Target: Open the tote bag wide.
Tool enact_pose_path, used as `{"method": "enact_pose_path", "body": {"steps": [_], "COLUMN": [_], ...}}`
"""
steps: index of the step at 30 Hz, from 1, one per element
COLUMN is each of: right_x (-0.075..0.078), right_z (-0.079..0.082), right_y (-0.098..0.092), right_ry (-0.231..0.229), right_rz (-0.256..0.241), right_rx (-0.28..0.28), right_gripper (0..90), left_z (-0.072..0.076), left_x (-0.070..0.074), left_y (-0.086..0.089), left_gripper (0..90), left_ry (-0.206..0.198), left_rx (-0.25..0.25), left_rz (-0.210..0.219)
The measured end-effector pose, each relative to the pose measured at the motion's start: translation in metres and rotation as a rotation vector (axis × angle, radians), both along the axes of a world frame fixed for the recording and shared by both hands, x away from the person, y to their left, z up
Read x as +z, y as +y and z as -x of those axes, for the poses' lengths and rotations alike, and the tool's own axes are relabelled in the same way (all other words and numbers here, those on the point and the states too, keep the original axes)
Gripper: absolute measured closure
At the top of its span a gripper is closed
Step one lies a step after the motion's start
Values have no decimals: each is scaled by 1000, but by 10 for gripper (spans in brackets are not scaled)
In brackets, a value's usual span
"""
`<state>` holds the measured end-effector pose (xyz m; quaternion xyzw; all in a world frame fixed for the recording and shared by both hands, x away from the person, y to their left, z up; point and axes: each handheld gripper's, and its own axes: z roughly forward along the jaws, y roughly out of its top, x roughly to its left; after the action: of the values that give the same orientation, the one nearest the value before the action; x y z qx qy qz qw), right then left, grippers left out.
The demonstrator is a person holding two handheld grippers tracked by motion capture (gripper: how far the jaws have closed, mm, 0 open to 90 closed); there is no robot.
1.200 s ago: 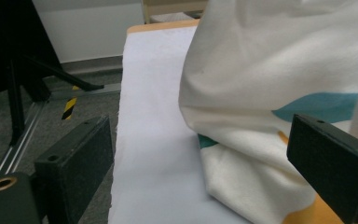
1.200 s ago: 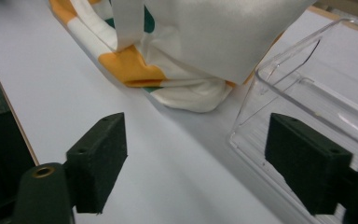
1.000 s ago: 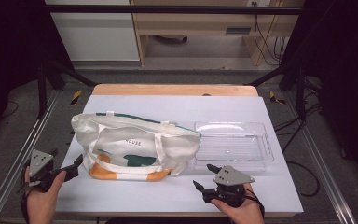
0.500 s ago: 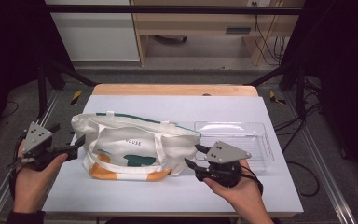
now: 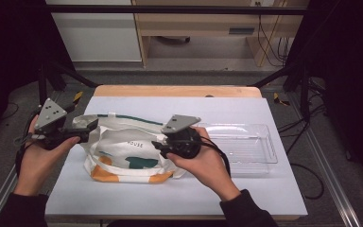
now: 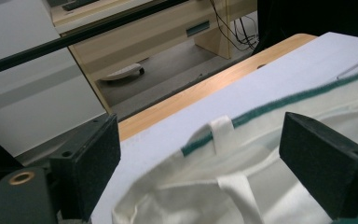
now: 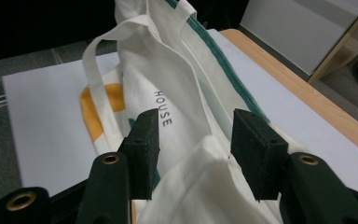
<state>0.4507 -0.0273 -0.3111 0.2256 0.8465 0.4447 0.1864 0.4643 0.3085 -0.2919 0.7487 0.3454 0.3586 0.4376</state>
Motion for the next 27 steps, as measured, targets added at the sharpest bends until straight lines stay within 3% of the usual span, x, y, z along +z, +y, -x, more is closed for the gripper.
{"method": "enact_pose_path", "body": {"steps": [2,3,6,10,11,12,15,16,18,23,27], "right_x": [-2,-9,-19,-29,-29,-33,-35,-35,-36,-41,-43], "right_z": [-5,-16,-26,-36,-36,-35,-27,-27,-17,-6,-4], "right_y": [7,19,30,36,36,36,34,34,31,31,30], "right_ry": [-1,15,40,58,58,58,53,53,50,54,68], "right_rz": [4,23,51,105,105,117,101,101,88,79,57], "right_rx": [-6,-11,-16,-47,-47,-44,-16,-16,12,41,52], "right_gripper": [521,502,509,614,614,729,798,798,827,837,844], "left_z": [-3,-9,-19,-25,-27,-28,-32,-32,-35,-41,-48], "left_x": [1,1,0,-2,-2,-2,-1,-1,-3,-11,-19], "left_y": [-1,-3,-5,-7,-8,-9,-11,-11,-15,-23,-29], "left_gripper": [144,151,177,200,200,203,224,230,234,260,276], "left_ry": [0,24,52,71,74,78,95,95,129,194,241], "left_rx": [0,-2,-17,-28,-30,-35,-62,-62,-108,-150,-168], "left_rz": [-5,-17,-38,-58,-62,-68,-101,-101,-131,-198,-207]}}
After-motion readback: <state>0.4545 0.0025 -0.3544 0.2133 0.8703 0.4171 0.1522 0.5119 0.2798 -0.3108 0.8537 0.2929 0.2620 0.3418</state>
